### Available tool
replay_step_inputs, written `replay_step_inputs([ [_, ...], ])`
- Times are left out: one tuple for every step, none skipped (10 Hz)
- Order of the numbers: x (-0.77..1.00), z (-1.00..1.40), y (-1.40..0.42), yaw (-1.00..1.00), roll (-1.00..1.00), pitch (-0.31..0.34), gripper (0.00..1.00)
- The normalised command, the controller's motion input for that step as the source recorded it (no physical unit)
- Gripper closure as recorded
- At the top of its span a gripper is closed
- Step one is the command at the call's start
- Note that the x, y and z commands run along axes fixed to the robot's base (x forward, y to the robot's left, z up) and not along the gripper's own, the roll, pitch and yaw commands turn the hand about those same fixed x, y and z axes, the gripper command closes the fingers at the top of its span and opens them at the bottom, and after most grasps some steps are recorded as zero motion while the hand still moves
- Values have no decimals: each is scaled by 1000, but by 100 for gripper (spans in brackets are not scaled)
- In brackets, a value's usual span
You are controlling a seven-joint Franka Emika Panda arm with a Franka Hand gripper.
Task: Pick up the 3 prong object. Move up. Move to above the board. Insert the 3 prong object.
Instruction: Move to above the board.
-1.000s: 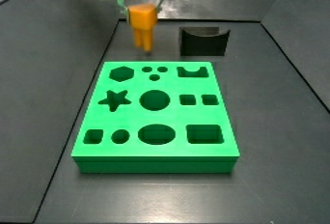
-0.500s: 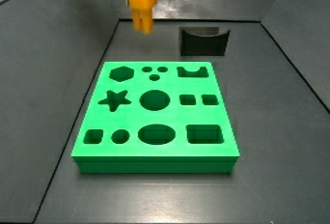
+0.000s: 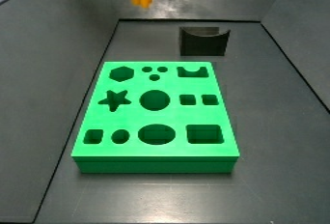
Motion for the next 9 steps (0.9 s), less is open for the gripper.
replay_step_inputs([
  [5,1000,145,-33,22,85,100],
  [5,960,116,-28,6,80,100],
  [6,795,90,-28,1,76,100],
  [9,573,59,-30,1,77,100],
  [9,460,49,-31,2,76,100],
  [7,238,33,-33,3,78,100],
  [208,230,-1000,-1000,-39,229,100],
  [212,215,-1000,-980,-34,251,100],
  [215,223,-1000,-787,-36,246,100],
])
